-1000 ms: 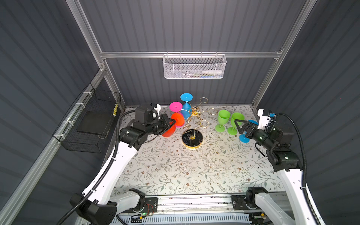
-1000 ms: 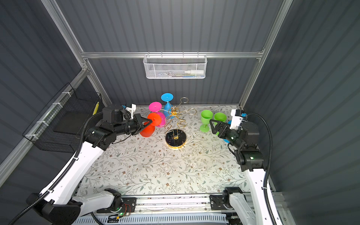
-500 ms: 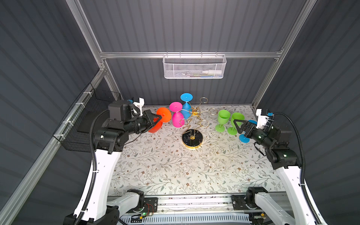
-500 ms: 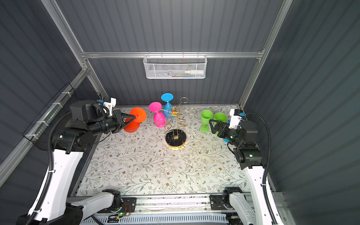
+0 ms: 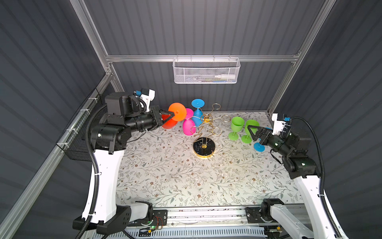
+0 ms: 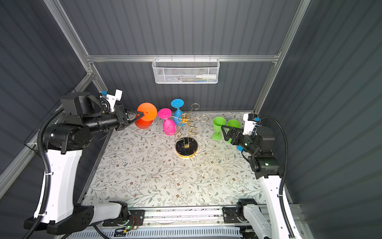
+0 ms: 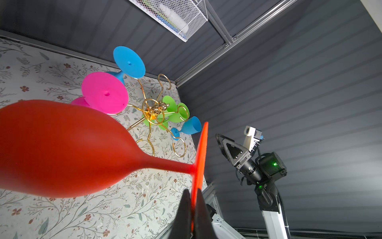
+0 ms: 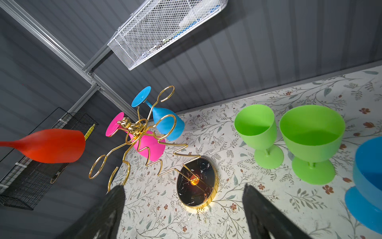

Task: Take the wine glass off the wine glass rack
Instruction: Pass the wine glass.

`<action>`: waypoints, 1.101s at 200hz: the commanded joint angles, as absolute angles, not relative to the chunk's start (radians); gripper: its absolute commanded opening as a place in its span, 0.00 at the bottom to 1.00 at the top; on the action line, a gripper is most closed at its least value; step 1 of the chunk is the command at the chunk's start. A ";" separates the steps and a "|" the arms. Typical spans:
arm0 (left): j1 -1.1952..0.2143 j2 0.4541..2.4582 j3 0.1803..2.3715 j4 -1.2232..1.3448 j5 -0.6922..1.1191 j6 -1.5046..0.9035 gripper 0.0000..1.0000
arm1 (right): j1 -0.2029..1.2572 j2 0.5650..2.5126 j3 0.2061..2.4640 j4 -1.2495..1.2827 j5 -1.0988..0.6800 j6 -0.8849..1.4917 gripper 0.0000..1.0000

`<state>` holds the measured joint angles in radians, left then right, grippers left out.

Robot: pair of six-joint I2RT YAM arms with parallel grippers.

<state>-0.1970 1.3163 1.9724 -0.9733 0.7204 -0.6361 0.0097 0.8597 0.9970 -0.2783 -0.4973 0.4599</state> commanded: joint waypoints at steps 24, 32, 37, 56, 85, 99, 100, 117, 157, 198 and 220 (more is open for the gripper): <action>-0.194 1.304 1.980 -0.839 0.883 -0.727 0.00 | 0.068 0.868 1.046 -0.147 -0.602 0.396 0.90; -0.193 1.305 1.982 -0.823 0.896 -0.739 0.00 | 0.096 0.869 1.058 -0.138 -0.606 0.370 0.90; -0.193 1.305 1.983 -0.813 0.902 -0.747 0.00 | 0.113 0.870 1.066 -0.135 -0.605 0.351 0.90; -0.194 1.304 1.982 -0.778 0.927 -0.773 0.00 | 0.184 0.878 1.089 -0.115 -0.605 0.283 0.90; -0.194 1.256 1.859 -0.537 0.962 -0.917 0.00 | 0.289 0.899 1.107 -0.050 -0.641 0.212 0.91; -0.193 1.238 1.782 -0.412 0.979 -0.998 0.00 | 0.349 0.909 1.113 -0.026 -0.643 0.161 0.91; -0.193 1.238 1.779 -0.408 0.980 -1.000 0.00 | 0.352 0.910 1.114 -0.024 -0.642 0.157 0.90; -0.193 1.234 1.750 -0.376 0.968 -1.008 0.00 | 0.411 0.930 1.125 -0.006 -0.645 0.093 0.91; -0.203 1.232 1.661 -0.201 0.974 -1.119 0.00 | 0.493 1.000 1.160 0.050 -0.671 0.003 0.92; -0.269 1.263 1.655 -0.150 0.948 -1.152 0.00 | 0.527 1.099 1.204 0.118 -0.668 -0.038 0.94; -0.314 1.286 1.668 -0.151 0.937 -1.147 0.00 | 0.528 1.172 1.236 0.155 -0.662 -0.050 0.94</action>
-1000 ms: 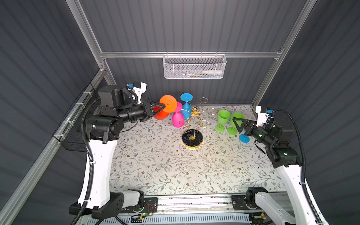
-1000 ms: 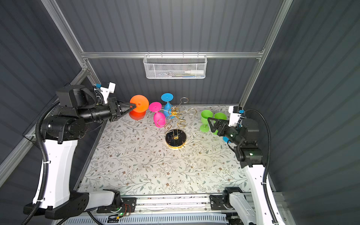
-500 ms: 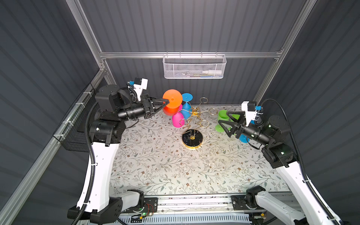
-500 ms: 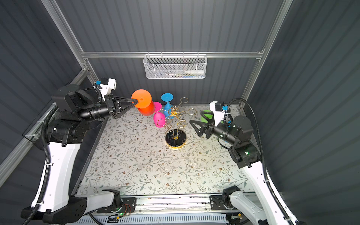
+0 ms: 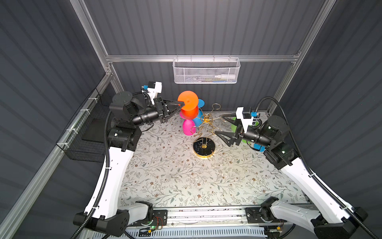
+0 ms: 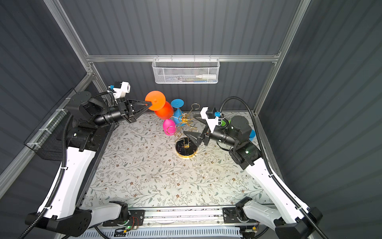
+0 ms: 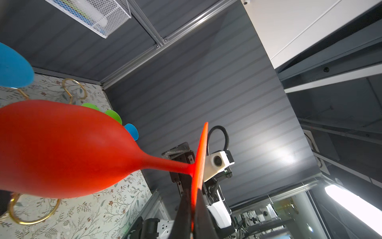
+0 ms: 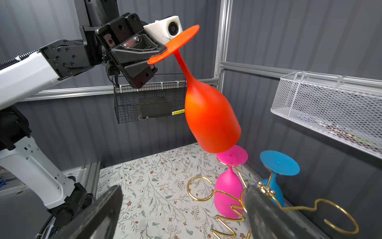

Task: Take the wine glass off the wine glass rack
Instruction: Pass the wine glass.

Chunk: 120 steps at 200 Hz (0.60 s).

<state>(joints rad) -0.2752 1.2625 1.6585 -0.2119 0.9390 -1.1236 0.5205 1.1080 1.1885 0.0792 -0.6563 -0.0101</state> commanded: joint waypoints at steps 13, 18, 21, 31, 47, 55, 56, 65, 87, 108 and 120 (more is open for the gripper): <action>-0.331 1.297 1.672 -0.152 0.931 -1.149 0.00 | 0.529 1.207 1.262 0.174 -0.671 -0.051 0.94; -0.338 1.302 1.674 -0.151 0.926 -1.150 0.00 | 0.529 1.219 1.270 0.182 -0.674 -0.049 0.94; -0.341 1.303 1.675 -0.152 0.925 -1.151 0.00 | 0.529 1.227 1.275 0.188 -0.676 -0.048 0.94; -0.353 1.308 1.677 -0.153 0.920 -1.150 0.00 | 0.531 1.250 1.292 0.202 -0.682 -0.046 0.95; -0.360 1.313 1.676 -0.153 0.914 -1.154 0.00 | 0.539 1.281 1.319 0.203 -0.683 -0.056 0.95; -0.362 1.314 1.677 -0.153 0.911 -1.156 0.00 | 0.545 1.293 1.330 0.202 -0.680 -0.061 0.95; -0.362 1.313 1.678 -0.152 0.911 -1.155 0.00 | 0.545 1.295 1.331 0.202 -0.679 -0.062 0.95; -0.362 1.315 1.680 -0.154 0.909 -1.158 0.00 | 0.551 1.305 1.333 0.208 -0.672 -0.066 0.95; -0.365 1.317 1.682 -0.151 0.911 -1.163 0.00 | 0.561 1.327 1.337 0.233 -0.648 -0.065 0.95; -0.370 1.323 1.683 -0.140 0.916 -1.173 0.00 | 0.572 1.353 1.342 0.261 -0.623 -0.058 0.95; -0.370 1.325 1.685 -0.138 0.919 -1.175 0.00 | 0.578 1.371 1.352 0.269 -0.598 -0.062 0.96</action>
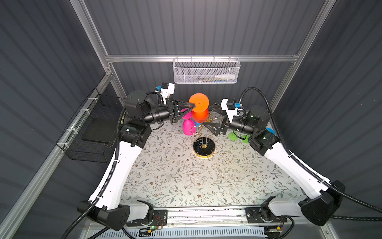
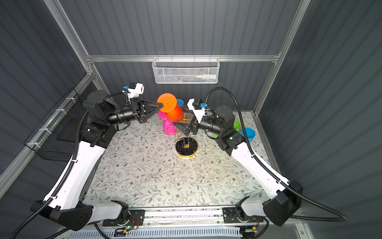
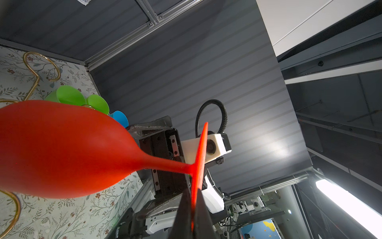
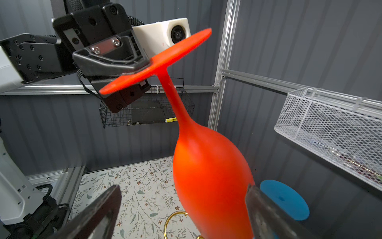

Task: Take the wine glass off the wine glass rack
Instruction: Pass the wine glass.

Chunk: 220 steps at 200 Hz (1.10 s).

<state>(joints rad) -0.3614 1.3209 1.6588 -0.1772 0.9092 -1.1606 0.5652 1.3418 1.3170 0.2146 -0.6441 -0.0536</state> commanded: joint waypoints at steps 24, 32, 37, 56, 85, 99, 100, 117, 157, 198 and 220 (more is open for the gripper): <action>-0.371 1.327 1.684 -0.141 0.916 -1.175 0.00 | 0.587 1.413 1.381 0.277 -0.583 -0.059 0.96; -0.371 1.327 1.685 -0.141 0.915 -1.176 0.00 | 0.592 1.427 1.389 0.279 -0.578 -0.060 0.96; -0.371 1.327 1.684 -0.141 0.914 -1.175 0.00 | 0.595 1.434 1.395 0.281 -0.572 -0.061 0.96; -0.370 1.327 1.685 -0.135 0.914 -1.180 0.00 | 0.605 1.455 1.411 0.284 -0.545 -0.069 0.96; -0.371 1.327 1.694 -0.133 0.914 -1.186 0.00 | 0.618 1.476 1.421 0.287 -0.500 -0.083 0.96; -0.371 1.327 1.695 -0.134 0.914 -1.187 0.00 | 0.622 1.483 1.419 0.295 -0.470 -0.082 0.96; -0.371 1.326 1.694 -0.133 0.914 -1.187 0.00 | 0.622 1.483 1.419 0.296 -0.468 -0.082 0.96; -0.371 1.328 1.692 -0.131 0.916 -1.188 0.00 | 0.623 1.491 1.422 0.309 -0.455 -0.076 0.96; -0.371 1.332 1.697 -0.110 0.922 -1.206 0.00 | 0.636 1.502 1.431 0.296 -0.421 -0.087 0.95; -0.371 1.335 1.689 -0.101 0.927 -1.217 0.00 | 0.644 1.503 1.436 0.288 -0.405 -0.088 0.94; -0.371 1.336 1.687 -0.092 0.926 -1.223 0.00 | 0.650 1.503 1.441 0.280 -0.391 -0.095 0.92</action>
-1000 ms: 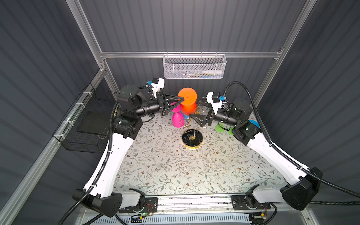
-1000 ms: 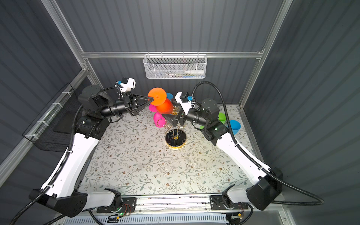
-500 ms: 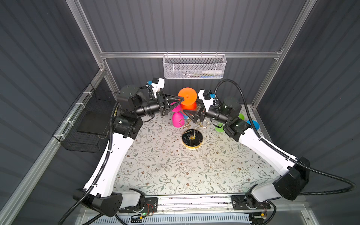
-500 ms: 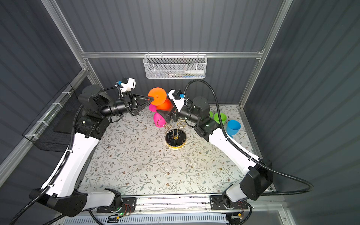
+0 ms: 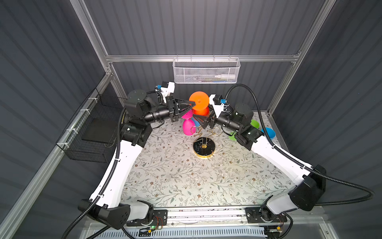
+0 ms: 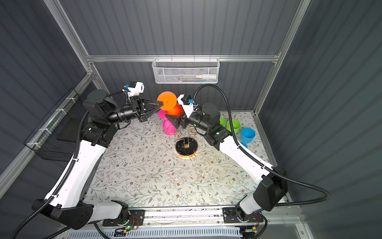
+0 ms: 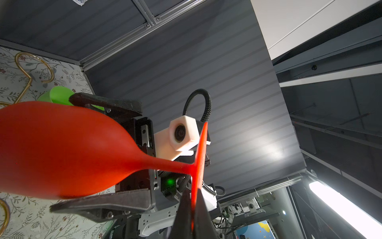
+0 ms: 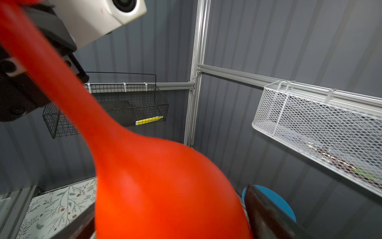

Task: Take the wine glass off the wine glass rack
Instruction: Pass the wine glass.

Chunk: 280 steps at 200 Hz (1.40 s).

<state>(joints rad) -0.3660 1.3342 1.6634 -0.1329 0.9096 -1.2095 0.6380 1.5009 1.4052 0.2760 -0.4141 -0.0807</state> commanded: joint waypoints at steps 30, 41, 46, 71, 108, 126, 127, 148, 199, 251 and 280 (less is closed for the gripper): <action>-0.371 1.336 1.689 -0.092 0.923 -1.221 0.00 | 0.655 1.494 1.439 0.264 -0.381 -0.100 0.90; -0.371 1.336 1.688 -0.092 0.923 -1.220 0.00 | 0.658 1.490 1.435 0.265 -0.382 -0.100 0.89; -0.371 1.336 1.688 -0.092 0.923 -1.220 0.00 | 0.659 1.489 1.435 0.265 -0.381 -0.100 0.88; -0.371 1.336 1.688 -0.092 0.921 -1.218 0.00 | 0.664 1.486 1.434 0.262 -0.382 -0.104 0.84; -0.371 1.336 1.690 -0.092 0.920 -1.217 0.00 | 0.668 1.481 1.432 0.254 -0.382 -0.111 0.72; -0.371 1.338 1.689 -0.092 0.919 -1.216 0.00 | 0.669 1.472 1.426 0.250 -0.383 -0.114 0.65; -0.371 1.339 1.688 -0.092 0.919 -1.216 0.00 | 0.670 1.472 1.426 0.250 -0.383 -0.114 0.65; -0.371 1.341 1.689 -0.087 0.920 -1.216 0.00 | 0.672 1.458 1.416 0.250 -0.381 -0.117 0.60; -0.371 1.345 1.690 -0.078 0.919 -1.216 0.00 | 0.673 1.431 1.404 0.232 -0.383 -0.113 0.58; -0.371 1.346 1.696 -0.072 0.915 -1.192 0.36 | 0.676 1.371 1.377 0.183 -0.389 -0.080 0.54; -0.370 1.344 1.708 -0.074 0.910 -1.160 0.49 | 0.675 1.322 1.350 0.153 -0.376 -0.046 0.52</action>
<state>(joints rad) -0.3714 1.3384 1.6711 -0.0883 0.9089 -1.2007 0.6704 1.3724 1.3716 0.1642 -0.3759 -0.0929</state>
